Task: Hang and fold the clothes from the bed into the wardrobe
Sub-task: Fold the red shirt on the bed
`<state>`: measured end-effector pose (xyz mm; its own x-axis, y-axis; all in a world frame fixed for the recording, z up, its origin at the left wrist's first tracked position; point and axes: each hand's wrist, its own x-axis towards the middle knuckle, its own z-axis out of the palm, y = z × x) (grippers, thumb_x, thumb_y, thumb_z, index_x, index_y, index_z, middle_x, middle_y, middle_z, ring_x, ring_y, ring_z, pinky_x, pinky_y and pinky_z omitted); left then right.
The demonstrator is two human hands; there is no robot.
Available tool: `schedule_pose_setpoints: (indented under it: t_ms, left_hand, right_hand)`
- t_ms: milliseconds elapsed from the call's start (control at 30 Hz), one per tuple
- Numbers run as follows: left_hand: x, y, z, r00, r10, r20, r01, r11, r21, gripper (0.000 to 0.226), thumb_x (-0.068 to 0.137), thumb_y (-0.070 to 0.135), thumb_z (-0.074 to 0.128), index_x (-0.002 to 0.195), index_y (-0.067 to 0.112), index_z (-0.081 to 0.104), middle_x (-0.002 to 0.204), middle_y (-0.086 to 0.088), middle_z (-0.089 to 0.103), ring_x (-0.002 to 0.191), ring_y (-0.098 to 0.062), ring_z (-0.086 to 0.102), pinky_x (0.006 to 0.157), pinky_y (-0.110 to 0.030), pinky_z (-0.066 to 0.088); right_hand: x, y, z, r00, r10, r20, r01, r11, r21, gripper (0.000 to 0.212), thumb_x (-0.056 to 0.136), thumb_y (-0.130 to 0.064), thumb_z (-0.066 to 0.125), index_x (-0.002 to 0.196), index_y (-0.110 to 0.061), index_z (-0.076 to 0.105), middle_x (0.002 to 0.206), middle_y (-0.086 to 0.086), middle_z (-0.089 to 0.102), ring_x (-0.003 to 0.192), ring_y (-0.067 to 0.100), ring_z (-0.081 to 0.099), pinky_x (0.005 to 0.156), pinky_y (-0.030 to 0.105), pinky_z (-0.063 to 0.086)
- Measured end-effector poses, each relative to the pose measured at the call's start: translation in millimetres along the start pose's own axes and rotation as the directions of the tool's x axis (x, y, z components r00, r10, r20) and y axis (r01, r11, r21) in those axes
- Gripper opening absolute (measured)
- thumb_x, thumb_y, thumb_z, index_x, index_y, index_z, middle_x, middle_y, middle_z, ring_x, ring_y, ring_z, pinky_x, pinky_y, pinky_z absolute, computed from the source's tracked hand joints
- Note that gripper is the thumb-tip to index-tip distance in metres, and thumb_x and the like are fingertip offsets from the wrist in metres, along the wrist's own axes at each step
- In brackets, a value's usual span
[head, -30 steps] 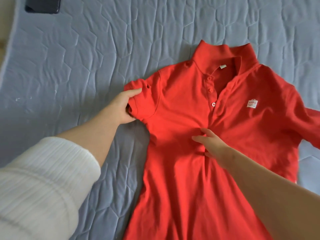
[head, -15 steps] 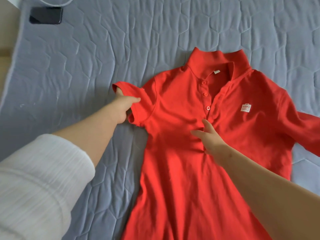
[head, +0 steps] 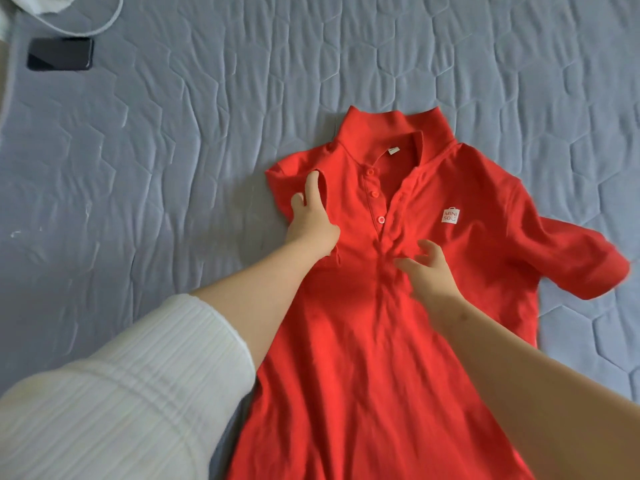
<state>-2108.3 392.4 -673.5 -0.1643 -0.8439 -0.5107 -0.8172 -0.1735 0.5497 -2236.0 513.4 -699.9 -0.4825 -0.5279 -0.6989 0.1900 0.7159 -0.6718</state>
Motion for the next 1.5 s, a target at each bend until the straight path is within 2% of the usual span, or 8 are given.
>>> schedule_pose_setpoints:
  t_ms: [167,300,433,733,967,1133,1333,1500]
  left_hand:
    - [-6,2,35,0.970,0.123,0.210,-0.104,0.990,-0.099,0.093,0.081,0.005,0.062,0.148,0.034,0.004,0.152,-0.006,0.011,0.133,-0.019,0.030,0.091,-0.007,0.029]
    - [-26,17,60,0.940,0.283,0.193,-0.335,0.878,0.343,0.074,0.084,0.015,0.056,0.147,0.029,0.018,0.157,-0.001,0.003,0.142,-0.020,0.014,0.112,-0.030,0.021]
    - [-42,44,96,0.861,0.331,0.387,-0.473,0.801,0.368,0.070,0.088,0.023,0.054,0.148,0.026,0.017,0.156,0.004,0.005,0.142,-0.015,0.010,0.111,-0.032,0.019]
    - [-34,64,148,0.811,0.137,0.569,-0.350,0.893,0.284,0.083,0.086,0.031,0.060,0.150,0.022,0.008,0.155,0.000,0.015,0.142,-0.019,0.018,0.115,-0.035,0.020]
    - [-25,107,142,0.902,0.431,0.008,-0.419,0.873,0.248,0.034,0.093,0.010,0.041,0.118,0.024,0.060,0.112,-0.003,0.054,0.108,-0.022,0.050,0.084,-0.031,0.038]
    - [-5,164,167,0.829,0.536,0.162,-0.559,0.796,0.230,0.037,0.092,0.014,0.035,0.116,0.030,0.058,0.104,0.011,0.041,0.100,-0.012,0.046,0.075,-0.026,0.031]
    - [30,186,192,0.824,0.523,0.219,-0.509,0.511,0.692,0.033,0.095,0.014,0.041,0.124,0.022,0.054,0.125,-0.008,0.056,0.120,-0.029,0.046,0.085,-0.036,0.041]
    - [38,198,191,0.958,0.283,0.043,-0.287,0.946,0.150,0.023,0.084,0.007,0.045,0.089,0.022,0.062,0.106,-0.012,0.068,0.082,-0.027,0.066,0.074,-0.033,0.054]
  right_hand:
    - [1,18,-39,0.986,0.052,-0.158,-0.051,0.999,0.016,0.052,0.084,-0.019,0.058,0.133,-0.019,0.041,0.115,0.000,0.052,0.099,0.019,0.052,0.092,0.038,0.043]
    - [2,33,-83,0.902,0.073,-0.426,-0.123,0.988,-0.091,0.041,0.084,-0.016,0.053,0.125,-0.012,0.050,0.120,0.011,0.058,0.108,0.029,0.055,0.091,0.034,0.040]
    - [9,40,-116,0.830,0.137,-0.541,-0.235,0.965,-0.116,0.047,0.085,-0.021,0.050,0.130,-0.012,0.046,0.133,0.018,0.045,0.122,0.036,0.043,0.101,0.039,0.032]
    - [41,29,-148,0.930,0.261,-0.259,-0.060,0.803,0.593,0.040,0.083,-0.013,0.067,0.122,-0.019,0.056,0.110,0.001,0.063,0.096,0.018,0.060,0.090,0.036,0.049]
    - [47,25,-165,0.930,0.289,-0.225,-0.099,0.790,0.605,0.023,0.091,-0.021,0.057,0.069,-0.019,0.050,0.064,0.000,0.046,0.050,0.010,0.044,0.054,0.026,0.042]
    - [55,43,-170,0.941,0.296,-0.161,-0.138,0.774,0.618,0.021,0.095,-0.017,0.049,0.074,-0.018,0.051,0.065,0.000,0.045,0.053,0.012,0.039,0.050,0.023,0.035]
    - [69,66,-170,0.944,0.276,-0.179,-0.104,0.768,0.632,0.028,0.093,-0.011,0.050,0.066,-0.016,0.047,0.055,-0.001,0.035,0.039,0.008,0.031,0.035,0.013,0.027]
    - [70,60,-173,0.924,0.361,-0.124,-0.156,0.654,0.740,0.024,0.094,-0.016,0.050,0.070,-0.018,0.047,0.058,0.001,0.041,0.036,0.008,0.040,0.040,0.016,0.034]
